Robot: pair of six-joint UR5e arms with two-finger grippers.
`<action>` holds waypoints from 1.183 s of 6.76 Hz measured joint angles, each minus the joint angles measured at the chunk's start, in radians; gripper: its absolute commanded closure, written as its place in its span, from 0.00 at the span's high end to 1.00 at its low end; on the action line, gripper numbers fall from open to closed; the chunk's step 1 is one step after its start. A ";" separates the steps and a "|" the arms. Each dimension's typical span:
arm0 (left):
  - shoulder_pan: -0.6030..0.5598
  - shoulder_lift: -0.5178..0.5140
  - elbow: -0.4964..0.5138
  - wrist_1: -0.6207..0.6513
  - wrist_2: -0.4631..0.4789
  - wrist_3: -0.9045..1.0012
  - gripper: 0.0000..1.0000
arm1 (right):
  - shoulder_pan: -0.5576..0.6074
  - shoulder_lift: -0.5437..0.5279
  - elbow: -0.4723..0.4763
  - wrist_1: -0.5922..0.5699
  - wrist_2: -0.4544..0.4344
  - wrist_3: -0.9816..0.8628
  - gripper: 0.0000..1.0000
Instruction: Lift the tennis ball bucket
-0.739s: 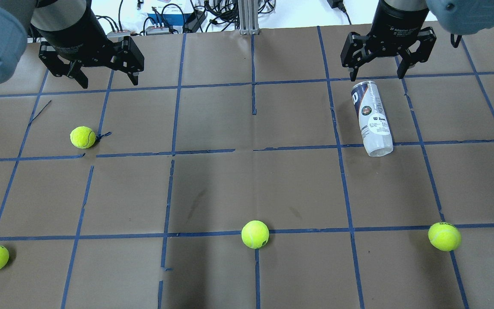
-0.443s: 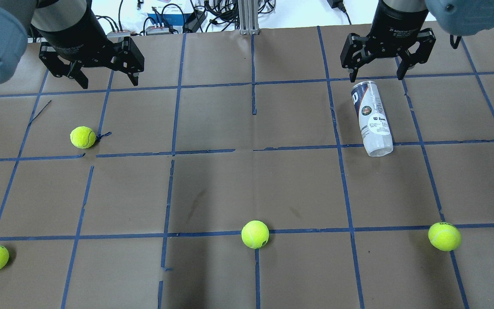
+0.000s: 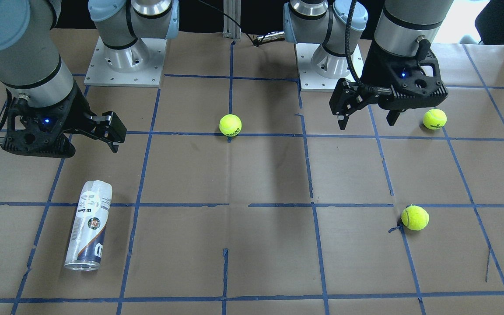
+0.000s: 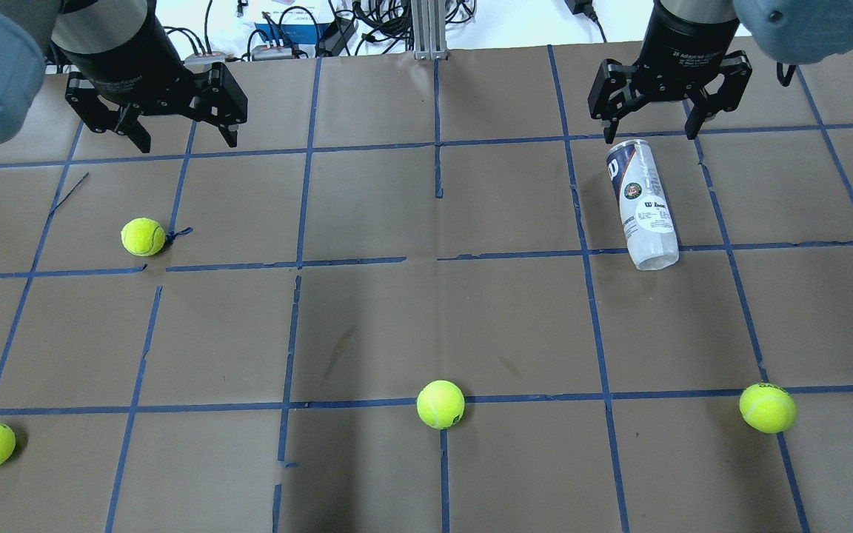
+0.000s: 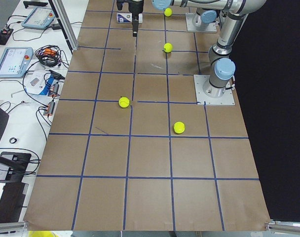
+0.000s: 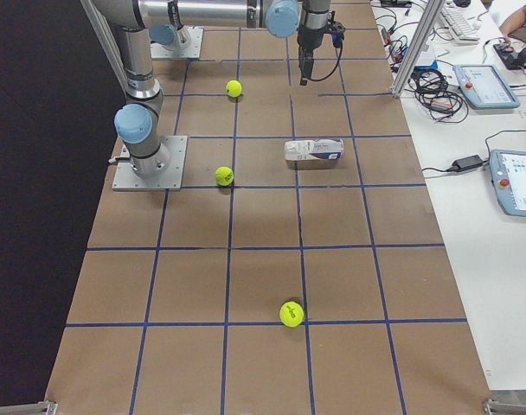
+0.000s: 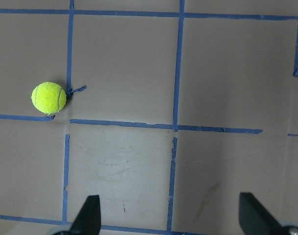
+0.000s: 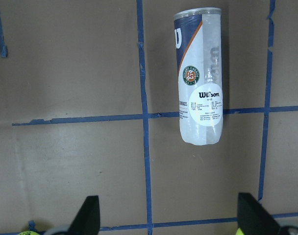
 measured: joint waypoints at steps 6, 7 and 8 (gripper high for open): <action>-0.001 0.000 0.000 -0.002 0.002 0.001 1.00 | -0.051 0.041 0.068 -0.062 -0.006 -0.148 1.00; -0.001 0.000 0.000 -0.001 0.002 0.001 1.00 | -0.067 0.062 0.101 -0.123 -0.011 -0.169 1.00; -0.001 0.000 0.000 -0.002 0.002 0.001 1.00 | -0.085 0.085 0.123 -0.172 -0.013 -0.189 1.00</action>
